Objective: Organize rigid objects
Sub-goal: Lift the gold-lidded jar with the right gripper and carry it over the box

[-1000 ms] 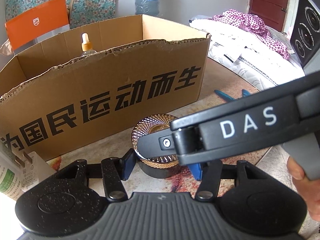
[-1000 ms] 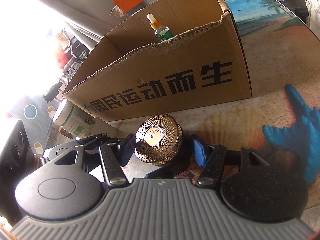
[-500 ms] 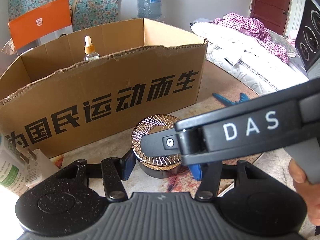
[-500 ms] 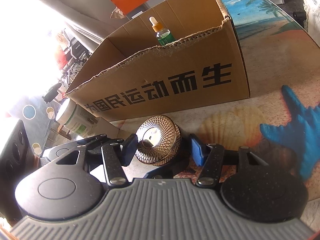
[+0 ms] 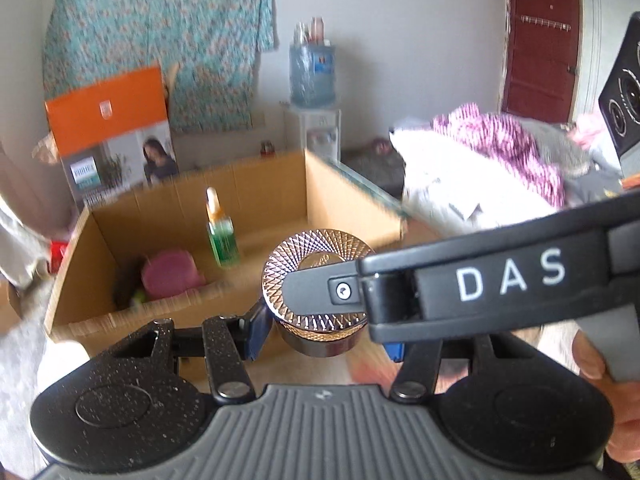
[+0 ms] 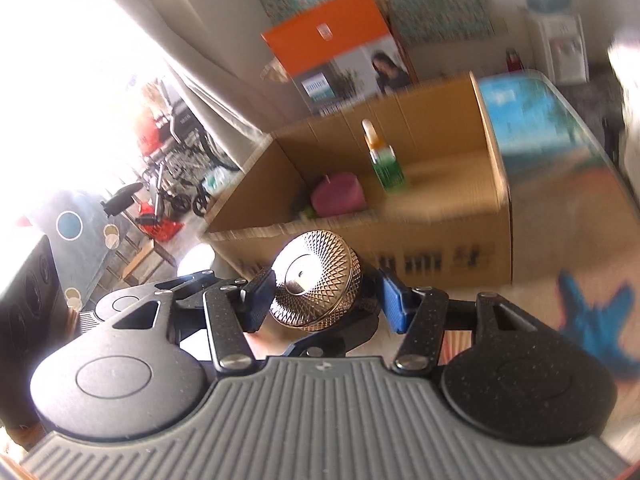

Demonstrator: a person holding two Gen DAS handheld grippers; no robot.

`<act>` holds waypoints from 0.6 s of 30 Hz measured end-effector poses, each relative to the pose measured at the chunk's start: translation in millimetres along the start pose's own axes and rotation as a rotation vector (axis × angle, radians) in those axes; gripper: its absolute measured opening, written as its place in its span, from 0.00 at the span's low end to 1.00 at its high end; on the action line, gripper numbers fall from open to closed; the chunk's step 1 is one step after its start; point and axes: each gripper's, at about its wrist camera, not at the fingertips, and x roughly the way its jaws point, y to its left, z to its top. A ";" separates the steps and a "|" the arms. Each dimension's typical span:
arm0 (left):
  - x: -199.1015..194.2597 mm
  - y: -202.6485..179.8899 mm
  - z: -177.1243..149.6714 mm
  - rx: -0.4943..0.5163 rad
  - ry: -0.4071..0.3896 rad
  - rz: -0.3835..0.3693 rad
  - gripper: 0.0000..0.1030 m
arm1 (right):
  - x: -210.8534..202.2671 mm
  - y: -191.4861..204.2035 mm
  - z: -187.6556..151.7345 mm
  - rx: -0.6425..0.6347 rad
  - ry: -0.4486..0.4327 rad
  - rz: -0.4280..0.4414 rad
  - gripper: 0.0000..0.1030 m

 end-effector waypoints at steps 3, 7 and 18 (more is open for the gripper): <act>0.2 2.8 25.7 0.010 -0.026 0.005 0.55 | -7.1 3.8 26.9 -0.038 -0.032 0.002 0.54; 17.1 8.5 59.2 -0.001 -0.022 0.004 0.55 | -3.5 -4.6 66.4 -0.055 -0.030 0.004 0.54; 134.0 51.4 111.9 -0.173 0.239 -0.043 0.55 | 91.6 -70.5 155.1 -0.003 0.184 -0.016 0.55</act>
